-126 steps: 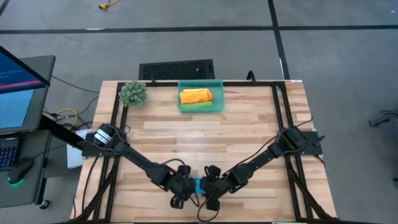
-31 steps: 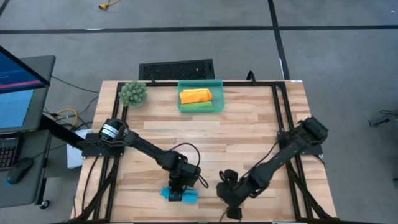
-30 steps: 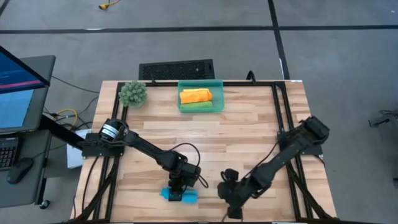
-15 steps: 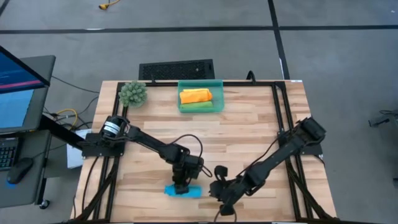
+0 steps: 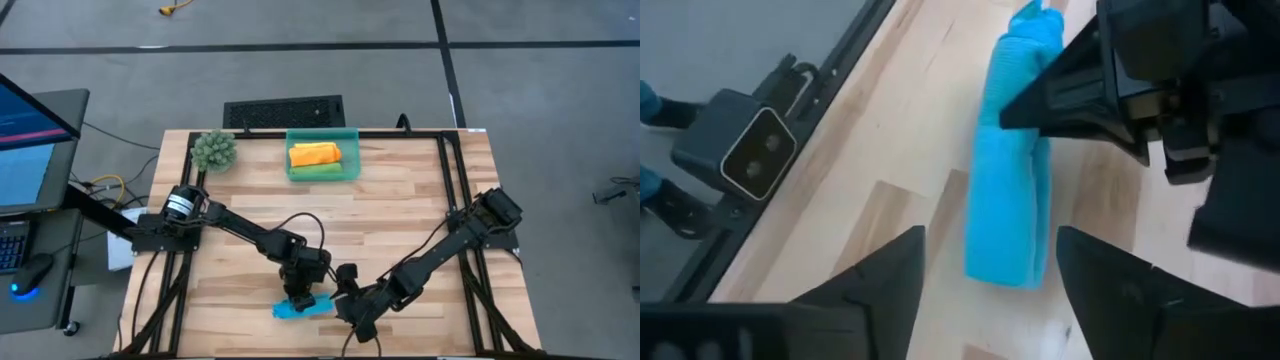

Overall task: Roll microfiber towels into tight, uniform cylinder then place into a basket
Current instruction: Put the rolled blue towel into the blue bin

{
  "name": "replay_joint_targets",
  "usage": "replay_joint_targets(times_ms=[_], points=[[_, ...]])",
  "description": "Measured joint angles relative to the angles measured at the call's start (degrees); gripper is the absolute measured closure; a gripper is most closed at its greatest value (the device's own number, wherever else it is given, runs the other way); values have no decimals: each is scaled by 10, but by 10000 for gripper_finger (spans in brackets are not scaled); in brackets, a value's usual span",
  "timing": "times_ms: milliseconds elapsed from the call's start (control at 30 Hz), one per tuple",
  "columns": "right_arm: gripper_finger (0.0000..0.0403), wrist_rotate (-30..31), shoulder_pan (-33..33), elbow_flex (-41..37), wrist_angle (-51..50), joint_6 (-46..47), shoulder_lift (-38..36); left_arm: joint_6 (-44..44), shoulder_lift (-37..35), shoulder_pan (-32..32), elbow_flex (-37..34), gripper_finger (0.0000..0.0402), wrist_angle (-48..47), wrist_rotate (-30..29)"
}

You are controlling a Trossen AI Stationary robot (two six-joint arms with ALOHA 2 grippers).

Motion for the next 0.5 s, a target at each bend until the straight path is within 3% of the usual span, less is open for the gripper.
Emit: replay_joint_targets(times_ms=[500], points=[[161,-14,-8,-1,30,3,58,3,0,13,1,370,16,12]])
